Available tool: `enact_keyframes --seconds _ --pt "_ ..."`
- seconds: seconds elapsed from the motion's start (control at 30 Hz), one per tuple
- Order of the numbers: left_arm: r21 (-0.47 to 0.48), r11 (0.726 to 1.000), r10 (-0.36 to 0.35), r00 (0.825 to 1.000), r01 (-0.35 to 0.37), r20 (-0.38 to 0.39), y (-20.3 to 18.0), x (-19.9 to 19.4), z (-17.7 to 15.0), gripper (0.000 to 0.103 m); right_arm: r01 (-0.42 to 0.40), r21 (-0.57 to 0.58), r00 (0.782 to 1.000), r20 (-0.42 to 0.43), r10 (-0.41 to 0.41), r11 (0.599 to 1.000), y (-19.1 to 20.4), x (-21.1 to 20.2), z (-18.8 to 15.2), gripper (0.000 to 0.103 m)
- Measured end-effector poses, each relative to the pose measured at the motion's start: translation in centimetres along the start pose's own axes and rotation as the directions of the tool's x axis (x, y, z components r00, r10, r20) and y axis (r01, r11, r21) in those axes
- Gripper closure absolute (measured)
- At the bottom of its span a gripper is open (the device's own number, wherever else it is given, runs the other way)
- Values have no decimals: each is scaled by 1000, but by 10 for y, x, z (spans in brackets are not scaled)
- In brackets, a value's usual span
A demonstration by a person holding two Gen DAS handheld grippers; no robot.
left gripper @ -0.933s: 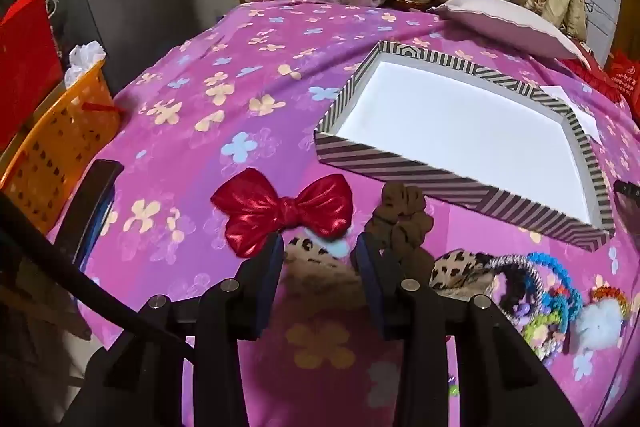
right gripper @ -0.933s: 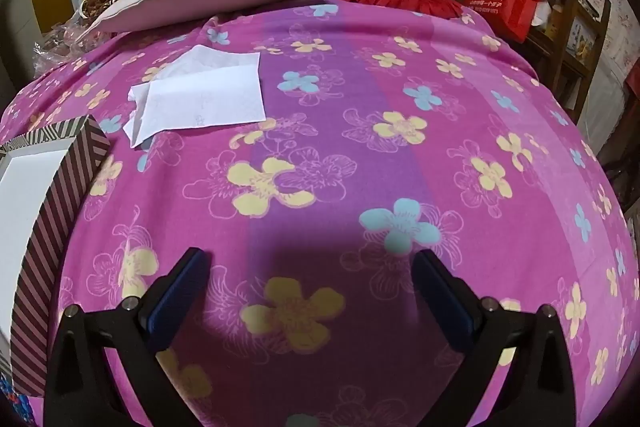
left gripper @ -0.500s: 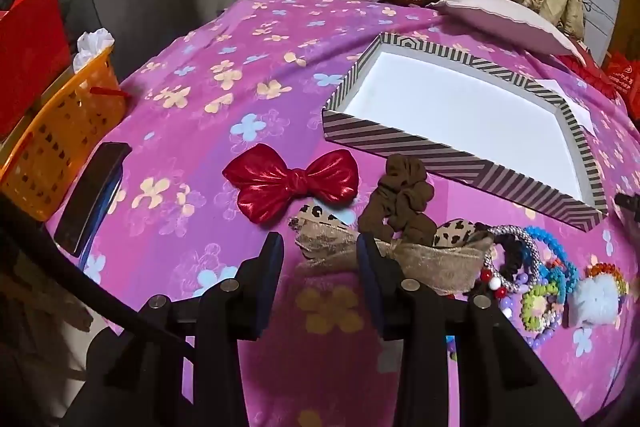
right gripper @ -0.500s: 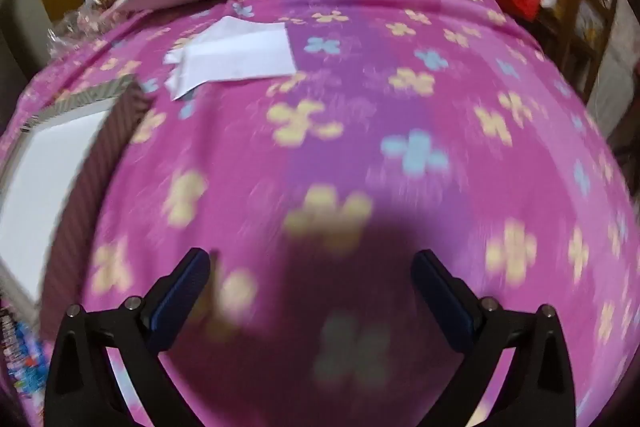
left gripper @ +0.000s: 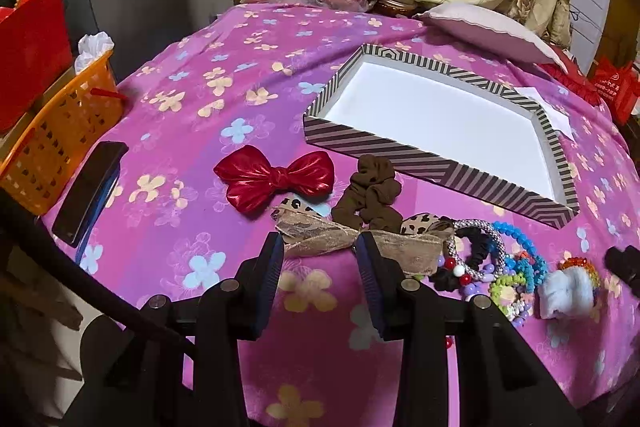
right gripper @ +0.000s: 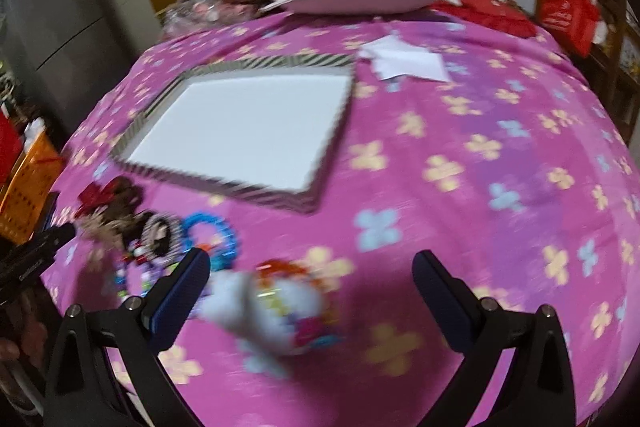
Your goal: Organize jewelry
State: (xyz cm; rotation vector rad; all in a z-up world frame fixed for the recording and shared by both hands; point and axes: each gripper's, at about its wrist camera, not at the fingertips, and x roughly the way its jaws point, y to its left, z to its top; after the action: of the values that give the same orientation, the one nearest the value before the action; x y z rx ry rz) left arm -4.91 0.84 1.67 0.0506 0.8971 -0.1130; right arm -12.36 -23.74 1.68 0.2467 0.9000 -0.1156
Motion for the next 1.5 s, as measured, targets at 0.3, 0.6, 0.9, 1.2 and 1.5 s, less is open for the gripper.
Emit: enact_keyframes --seconds 0.3,0.6,0.9,1.2,1.5 --pt "2 1000 5 1000 -5 11 5 -8 -6 44 -88 -45 994 55 90 995 56 1 -11 0" --pt "-2 1000 4 1000 -4 13 6 -10 -11 44 -102 -39 993 57 104 994 70 7 -12 0" --pt "-7 1000 8 1000 -8 6 4 -10 -13 44 -69 -39 997 35 71 997 76 12 -17 0" --pt "-7 1000 5 1000 -6 -3 1 -8 -16 44 -51 -28 999 -3 51 998 78 17 -19 1" --pt "-11 1000 1 1000 -2 -10 0 -7 -18 44 -30 -24 1000 -5 30 999 77 15 -18 1"
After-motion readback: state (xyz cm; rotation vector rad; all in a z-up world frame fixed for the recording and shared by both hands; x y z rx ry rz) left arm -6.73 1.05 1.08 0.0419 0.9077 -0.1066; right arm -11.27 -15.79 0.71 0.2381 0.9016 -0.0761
